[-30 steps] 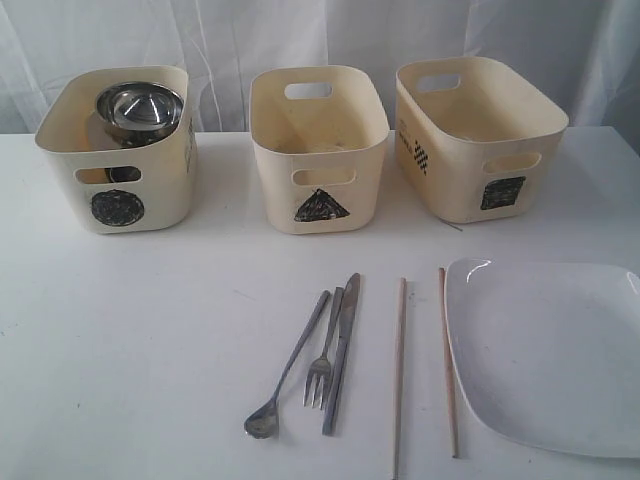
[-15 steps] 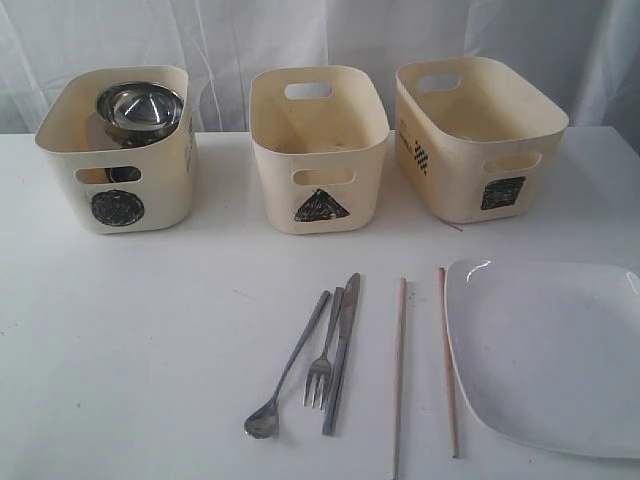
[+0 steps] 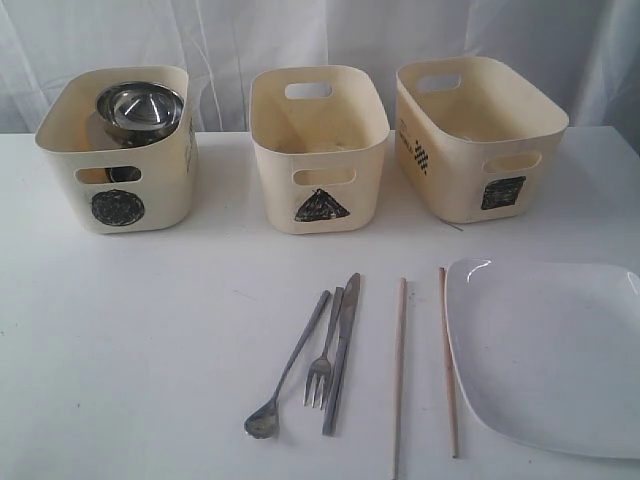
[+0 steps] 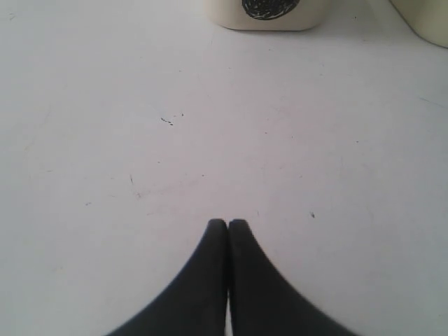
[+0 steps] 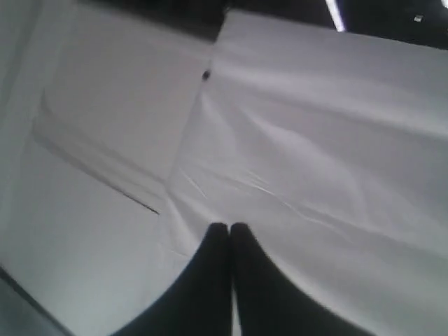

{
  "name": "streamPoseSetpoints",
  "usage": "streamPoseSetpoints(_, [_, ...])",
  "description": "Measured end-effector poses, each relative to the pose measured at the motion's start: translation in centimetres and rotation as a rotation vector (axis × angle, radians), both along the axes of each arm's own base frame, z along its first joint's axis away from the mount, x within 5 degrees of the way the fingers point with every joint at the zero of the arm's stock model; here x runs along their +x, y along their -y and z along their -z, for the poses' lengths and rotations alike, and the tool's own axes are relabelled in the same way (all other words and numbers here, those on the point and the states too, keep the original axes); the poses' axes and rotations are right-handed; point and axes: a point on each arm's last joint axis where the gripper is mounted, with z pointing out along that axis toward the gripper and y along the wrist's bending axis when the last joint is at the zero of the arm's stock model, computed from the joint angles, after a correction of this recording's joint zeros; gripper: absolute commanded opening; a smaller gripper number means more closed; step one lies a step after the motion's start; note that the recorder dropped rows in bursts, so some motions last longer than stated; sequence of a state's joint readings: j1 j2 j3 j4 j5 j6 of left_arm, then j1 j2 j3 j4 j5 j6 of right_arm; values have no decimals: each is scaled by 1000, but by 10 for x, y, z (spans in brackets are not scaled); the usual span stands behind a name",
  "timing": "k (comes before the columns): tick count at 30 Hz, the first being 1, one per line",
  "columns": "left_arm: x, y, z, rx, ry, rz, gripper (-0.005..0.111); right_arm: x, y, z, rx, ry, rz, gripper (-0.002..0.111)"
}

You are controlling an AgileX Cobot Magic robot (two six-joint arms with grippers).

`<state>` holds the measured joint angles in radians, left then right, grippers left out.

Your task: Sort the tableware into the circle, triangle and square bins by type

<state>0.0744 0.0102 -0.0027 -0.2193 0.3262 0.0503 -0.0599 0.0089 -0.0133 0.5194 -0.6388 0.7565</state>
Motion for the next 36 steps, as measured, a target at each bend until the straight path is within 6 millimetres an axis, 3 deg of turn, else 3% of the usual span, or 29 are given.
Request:
streamPoseSetpoints(2, [0, 0, 0, 0, 0, 0, 0, 3, 4, -11, 76, 3, -9, 0])
streamPoseSetpoints(4, [0, 0, 0, 0, 0, 0, 0, 10, 0, -33, -12, -15, -1, 0])
streamPoseSetpoints(7, [0, 0, 0, 0, 0, 0, 0, 37, -17, -85, -364, -61, 14, 0])
streamPoseSetpoints(9, [0, 0, 0, 0, 0, 0, 0, 70, -35, -116, -675, -109, -20, 0])
streamPoseSetpoints(11, [0, 0, 0, 0, 0, 0, 0, 110, -50, -124, -904, -222, -105, 0])
streamPoseSetpoints(13, [0, 0, 0, 0, 0, 0, 0, 155, -55, -112, -991, -442, -192, 0])
streamPoseSetpoints(15, [0, 0, 0, 0, 0, 0, 0, 200, -53, -80, -1003, -749, -245, 0])
streamPoseSetpoints(18, [0, 0, 0, 0, 0, 0, 0, 233, -48, -27, -946, -1139, -275, 0])
streamPoseSetpoints(21, [0, 0, 0, 0, 0, 0, 0, 233, -63, -12, -975, -1254, -312, 0])
streamPoseSetpoints(25, [0, 0, 0, 0, 0, 0, 0, 220, -106, -8, -1096, -1310, -465, 0])
streamPoseSetpoints(31, [0, 0, 0, 0, 0, 0, 0, 196, -171, 22, -1210, -1505, -925, 0])
streamPoseSetpoints(36, [0, 0, 0, 0, 0, 0, 0, 193, -224, 31, -1367, -1463, -1252, 0])
